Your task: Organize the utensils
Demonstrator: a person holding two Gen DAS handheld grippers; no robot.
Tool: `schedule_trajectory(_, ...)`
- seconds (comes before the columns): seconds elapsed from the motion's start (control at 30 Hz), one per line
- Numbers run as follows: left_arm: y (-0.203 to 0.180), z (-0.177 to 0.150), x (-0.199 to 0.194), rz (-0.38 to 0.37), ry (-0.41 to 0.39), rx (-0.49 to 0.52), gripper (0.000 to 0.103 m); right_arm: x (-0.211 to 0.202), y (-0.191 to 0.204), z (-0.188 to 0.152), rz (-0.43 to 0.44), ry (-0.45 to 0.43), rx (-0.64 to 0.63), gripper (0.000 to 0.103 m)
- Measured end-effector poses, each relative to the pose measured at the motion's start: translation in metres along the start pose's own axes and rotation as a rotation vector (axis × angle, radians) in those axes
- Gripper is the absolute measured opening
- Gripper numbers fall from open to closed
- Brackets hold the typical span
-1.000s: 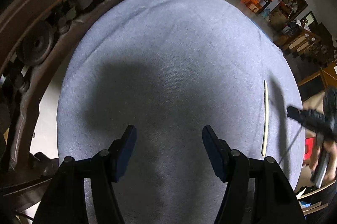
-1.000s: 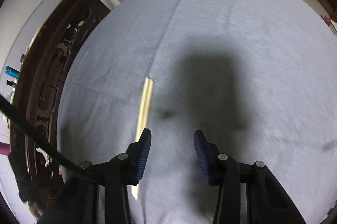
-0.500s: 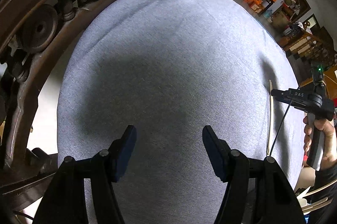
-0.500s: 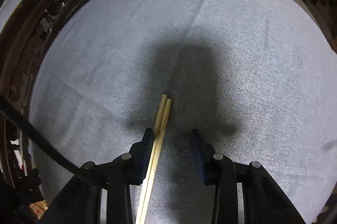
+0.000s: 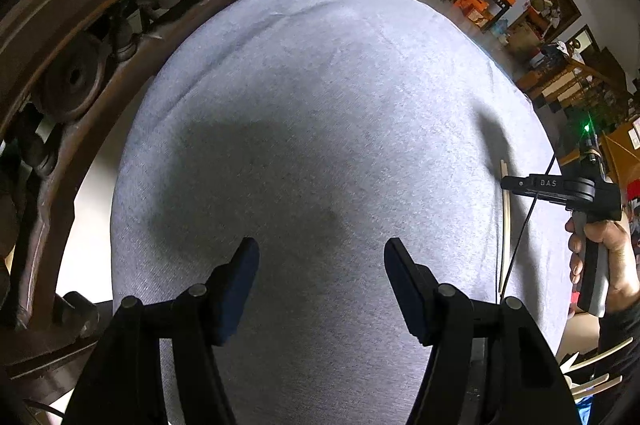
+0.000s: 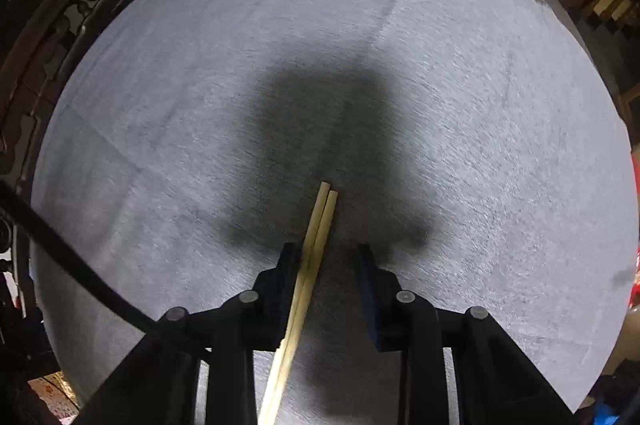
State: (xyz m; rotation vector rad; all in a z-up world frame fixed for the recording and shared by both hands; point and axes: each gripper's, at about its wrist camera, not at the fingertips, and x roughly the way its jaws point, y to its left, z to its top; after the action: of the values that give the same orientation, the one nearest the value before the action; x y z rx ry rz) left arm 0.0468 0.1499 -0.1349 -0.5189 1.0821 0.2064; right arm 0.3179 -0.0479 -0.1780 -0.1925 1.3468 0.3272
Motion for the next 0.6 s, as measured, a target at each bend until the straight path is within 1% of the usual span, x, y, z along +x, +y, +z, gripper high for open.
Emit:
schedule_trajectory(0.1, -0.005, 0.003, 0.001, 0.007, -0.005, 0.020, 0.065, 0.000, -0.020, -0.001, 0.066, 0.007, 0.062, 0.031)
schedule_trajectory(0.17, -0.010, 0.005, 0.002, 0.004, -0.006, 0.027, 0.066, 0.001, -0.027, 0.000, 0.124, 0.007, 0.085, 0.030)
schedule_trajectory(0.23, -0.015, 0.007, 0.005, 0.003, -0.006, 0.037, 0.066, 0.002, -0.034, 0.001, 0.156, 0.012, 0.112, 0.030)
schedule_trajectory(0.3, -0.020, 0.009, 0.007, 0.000, -0.001, 0.052, 0.066, 0.001, -0.040, 0.002, 0.215, 0.012, 0.131, 0.030)
schedule_trajectory(0.33, -0.022, 0.009, 0.007, -0.001, -0.002, 0.055, 0.066, -0.001, -0.043, 0.002, 0.220, 0.006, 0.136, 0.030)
schedule_trajectory(0.4, -0.025, 0.009, 0.007, 0.004, -0.004, 0.067, 0.066, -0.005, -0.047, 0.002, 0.202, -0.012, 0.137, 0.030)
schedule_trajectory(0.47, -0.029, 0.011, 0.008, 0.005, -0.003, 0.076, 0.066, -0.002, -0.048, 0.003, 0.178, -0.003, 0.130, 0.030)
schedule_trajectory(0.53, -0.034, 0.014, 0.009, 0.005, -0.005, 0.086, 0.066, 0.001, -0.050, 0.002, 0.175, 0.001, 0.129, 0.030)
schedule_trajectory(0.6, -0.036, 0.017, 0.012, 0.002, -0.007, 0.092, 0.066, 0.005, -0.045, 0.003, 0.156, 0.009, 0.114, 0.030)
